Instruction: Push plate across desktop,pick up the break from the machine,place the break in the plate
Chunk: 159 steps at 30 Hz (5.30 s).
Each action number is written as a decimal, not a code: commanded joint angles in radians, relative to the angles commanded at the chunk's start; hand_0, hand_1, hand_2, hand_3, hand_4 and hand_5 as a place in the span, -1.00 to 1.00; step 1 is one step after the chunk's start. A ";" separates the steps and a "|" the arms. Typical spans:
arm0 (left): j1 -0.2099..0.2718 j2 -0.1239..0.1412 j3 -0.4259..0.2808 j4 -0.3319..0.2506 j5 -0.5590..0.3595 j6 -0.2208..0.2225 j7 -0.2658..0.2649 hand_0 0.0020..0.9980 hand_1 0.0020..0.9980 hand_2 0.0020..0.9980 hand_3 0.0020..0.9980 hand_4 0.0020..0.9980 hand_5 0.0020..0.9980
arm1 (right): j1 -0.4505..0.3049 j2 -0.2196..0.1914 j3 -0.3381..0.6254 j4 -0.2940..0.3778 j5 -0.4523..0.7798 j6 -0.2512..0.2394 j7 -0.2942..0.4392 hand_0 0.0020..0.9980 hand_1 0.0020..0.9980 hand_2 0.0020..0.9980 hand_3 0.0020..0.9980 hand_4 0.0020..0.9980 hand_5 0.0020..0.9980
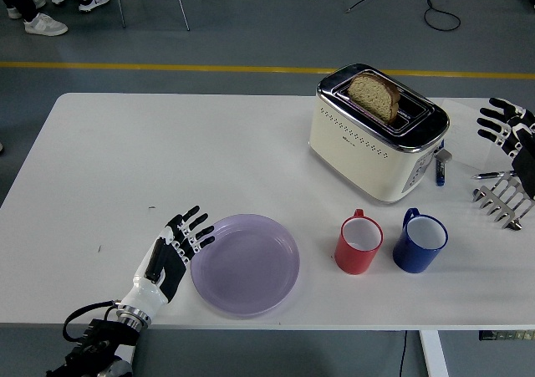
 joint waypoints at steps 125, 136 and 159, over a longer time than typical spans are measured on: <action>0.026 0.002 -0.317 -0.095 0.245 0.353 -0.062 0.68 0.75 0.87 0.79 0.02 0.87 | 1.036 0.296 -1.073 -1.009 -0.631 -0.264 -0.225 -0.66 -0.36 -0.21 -0.09 -0.16 -0.63; 0.035 0.007 -0.320 -0.098 0.245 0.358 -0.068 0.67 0.75 0.87 0.79 0.01 0.86 | 1.040 0.216 -0.901 -0.832 -0.876 -0.257 -0.242 -0.75 -0.50 -0.32 -0.16 -0.26 -0.66; 0.052 0.012 -0.331 -0.102 0.257 0.353 -0.063 0.67 0.75 0.87 0.79 0.00 0.82 | 0.896 0.022 -0.876 -0.150 -0.533 -0.055 -0.273 -0.78 -0.53 -0.35 -0.18 -0.29 -0.71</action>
